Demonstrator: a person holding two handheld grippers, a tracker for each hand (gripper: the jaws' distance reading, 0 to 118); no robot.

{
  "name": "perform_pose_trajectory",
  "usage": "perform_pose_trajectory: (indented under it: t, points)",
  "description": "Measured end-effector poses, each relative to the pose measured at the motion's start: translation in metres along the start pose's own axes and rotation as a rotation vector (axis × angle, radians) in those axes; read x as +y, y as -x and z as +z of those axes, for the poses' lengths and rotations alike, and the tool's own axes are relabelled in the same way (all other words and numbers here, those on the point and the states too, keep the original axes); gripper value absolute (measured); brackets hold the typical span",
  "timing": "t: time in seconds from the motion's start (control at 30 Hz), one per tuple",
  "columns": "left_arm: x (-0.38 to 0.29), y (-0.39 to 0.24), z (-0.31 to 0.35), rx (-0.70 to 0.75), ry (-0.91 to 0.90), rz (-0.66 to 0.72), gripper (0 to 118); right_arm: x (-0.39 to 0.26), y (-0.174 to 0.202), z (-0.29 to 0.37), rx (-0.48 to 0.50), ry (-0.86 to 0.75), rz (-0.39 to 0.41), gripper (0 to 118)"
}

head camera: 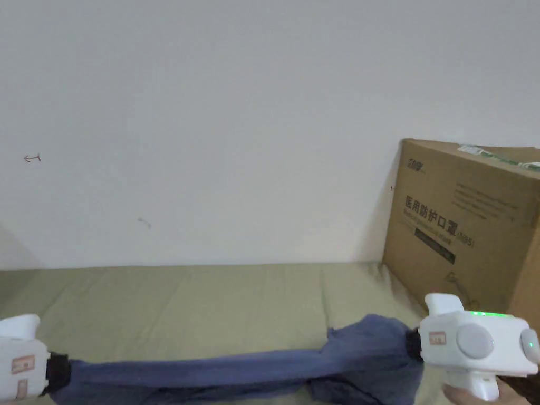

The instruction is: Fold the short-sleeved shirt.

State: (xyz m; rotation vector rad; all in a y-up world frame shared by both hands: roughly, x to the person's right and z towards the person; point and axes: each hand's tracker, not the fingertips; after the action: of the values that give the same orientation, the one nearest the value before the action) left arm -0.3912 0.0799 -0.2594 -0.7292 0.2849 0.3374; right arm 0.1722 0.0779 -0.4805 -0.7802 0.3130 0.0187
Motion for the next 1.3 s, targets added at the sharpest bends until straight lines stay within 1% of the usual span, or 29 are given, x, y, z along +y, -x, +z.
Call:
perform_pose_trajectory:
  t: [0.07, 0.13, 0.2, 0.23, 0.3, 0.33, 0.4, 0.5, 0.57, 0.67, 0.83, 0.9, 0.93, 0.97, 1.0, 1.03, 1.07, 1.1, 1.13, 1.17, 1.2, 1.23, 1.27, 1.3]
  points:
    - [-0.05, 0.021, -0.015, -0.013, 0.091, -0.044, 2, -0.061, -0.019, -0.008, 0.011, 0.1, -0.046, 0]
    - [-0.101, 0.031, -0.012, 0.01, 0.171, -0.097, 2, -0.119, -0.034, 0.0, 0.016, 0.177, -0.063, 0]
    - [-0.151, 0.043, 0.009, -0.032, 0.201, -0.067, 2, -0.172, -0.05, 0.016, 0.035, 0.244, -0.083, 0]
    - [-0.169, 0.048, 0.019, -0.028, 0.205, -0.066, 2, -0.197, -0.06, 0.024, 0.061, 0.258, -0.102, 0]
    - [-0.204, 0.056, 0.047, -0.043, 0.21, -0.052, 2, -0.237, -0.073, 0.05, 0.069, 0.304, -0.129, 0]
    - [-0.219, 0.057, 0.061, -0.049, 0.212, -0.056, 2, -0.253, -0.078, 0.062, 0.074, 0.308, -0.134, 0]
    - [-0.247, 0.06, 0.087, -0.058, 0.207, -0.061, 2, -0.281, -0.084, 0.097, 0.117, 0.275, -0.124, 0]
    - [-0.278, 0.063, 0.113, -0.066, 0.207, -0.06, 2, -0.307, -0.089, 0.131, 0.098, 0.265, -0.109, 0]
    - [-0.291, 0.064, 0.127, -0.076, 0.202, -0.041, 2, -0.32, -0.091, 0.146, 0.092, 0.263, -0.073, 0]
    - [-0.301, 0.063, 0.142, -0.083, 0.19, -0.043, 2, -0.332, -0.087, 0.163, 0.069, 0.277, 0.051, 0]
    - [-0.3, 0.058, 0.153, -0.086, 0.192, -0.055, 2, -0.334, -0.079, 0.177, 0.045, 0.316, 0.2, 0]
    - [-0.3, 0.057, 0.151, -0.086, 0.214, -0.071, 2, -0.333, -0.078, 0.177, 0.034, 0.338, 0.225, 0]
    - [-0.3, 0.056, 0.151, -0.085, 0.222, -0.084, 2, -0.333, -0.078, 0.177, 0.04, 0.337, 0.218, 0]
    - [-0.3, 0.054, 0.151, -0.083, 0.225, -0.1, 2, -0.333, -0.078, 0.178, 0.043, 0.334, 0.21, 5]
    - [-0.299, 0.053, 0.152, -0.086, 0.23, -0.103, 3, -0.333, -0.079, 0.177, 0.045, 0.321, 0.193, 24]
    - [-0.298, 0.053, 0.154, -0.102, 0.238, -0.094, 5, -0.333, -0.08, 0.177, 0.039, 0.317, 0.172, 52]
    - [-0.297, 0.055, 0.156, -0.136, 0.247, -0.062, 15, -0.334, -0.079, 0.177, 0.012, 0.325, 0.158, 87]
    - [-0.296, 0.057, 0.161, -0.145, 0.239, -0.039, 33, -0.335, -0.079, 0.179, 0.001, 0.316, 0.146, 104]
    - [-0.294, 0.058, 0.166, -0.144, 0.232, -0.029, 59, -0.336, -0.08, 0.184, 0.009, 0.285, 0.115, 112]
    - [-0.292, 0.059, 0.172, -0.148, 0.222, -0.017, 59, -0.335, -0.081, 0.19, 0.022, 0.26, 0.081, 112]
    - [-0.29, 0.059, 0.179, -0.157, 0.213, -0.006, 69, -0.333, -0.081, 0.197, 0.043, 0.229, 0.044, 113]
    - [-0.288, 0.059, 0.185, -0.159, 0.207, -0.003, 91, -0.329, -0.08, 0.205, 0.057, 0.183, 0.011, 114]
    - [-0.287, 0.059, 0.193, -0.163, 0.199, -0.002, 118, -0.324, -0.077, 0.212, 0.062, 0.155, -0.013, 114]
    - [-0.276, 0.058, 0.207, -0.192, 0.12, 0.0, 114, -0.317, -0.074, 0.219, 0.069, 0.131, -0.029, 114]
